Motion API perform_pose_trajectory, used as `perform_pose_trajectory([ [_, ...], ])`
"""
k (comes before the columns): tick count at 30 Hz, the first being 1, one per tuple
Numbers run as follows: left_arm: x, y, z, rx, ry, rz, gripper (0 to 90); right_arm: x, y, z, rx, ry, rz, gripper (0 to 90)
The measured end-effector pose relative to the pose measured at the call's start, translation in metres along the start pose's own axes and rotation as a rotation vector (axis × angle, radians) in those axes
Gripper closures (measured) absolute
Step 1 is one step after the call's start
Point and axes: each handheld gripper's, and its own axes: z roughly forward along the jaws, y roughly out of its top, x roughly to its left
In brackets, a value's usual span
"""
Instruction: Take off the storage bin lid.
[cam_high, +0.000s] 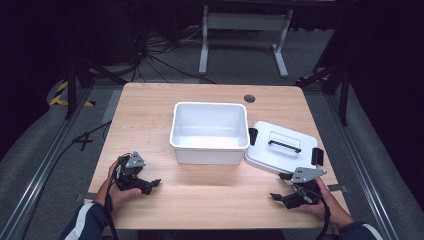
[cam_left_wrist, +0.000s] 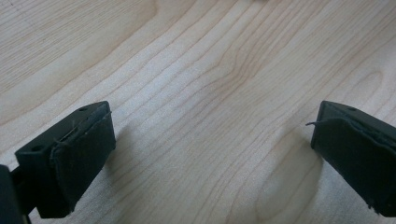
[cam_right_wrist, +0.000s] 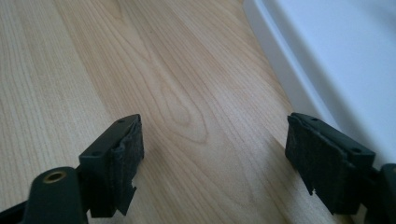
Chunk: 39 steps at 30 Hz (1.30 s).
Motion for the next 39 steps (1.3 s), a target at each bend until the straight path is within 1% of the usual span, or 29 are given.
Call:
perform_pose_trajectory([
  [25, -0.0002, 0.0000, 0.0001, 0.000, 0.002, -0.002, 0.2, 0.0000, -0.0001, -0.0002, 0.000, 0.001, 0.001, 19.5],
  [39, -0.0009, 0.0002, 0.0003, 0.002, 0.003, -0.010, 0.2, 0.0001, -0.0001, -0.0002, 0.000, 0.001, 0.002, 19.5],
])
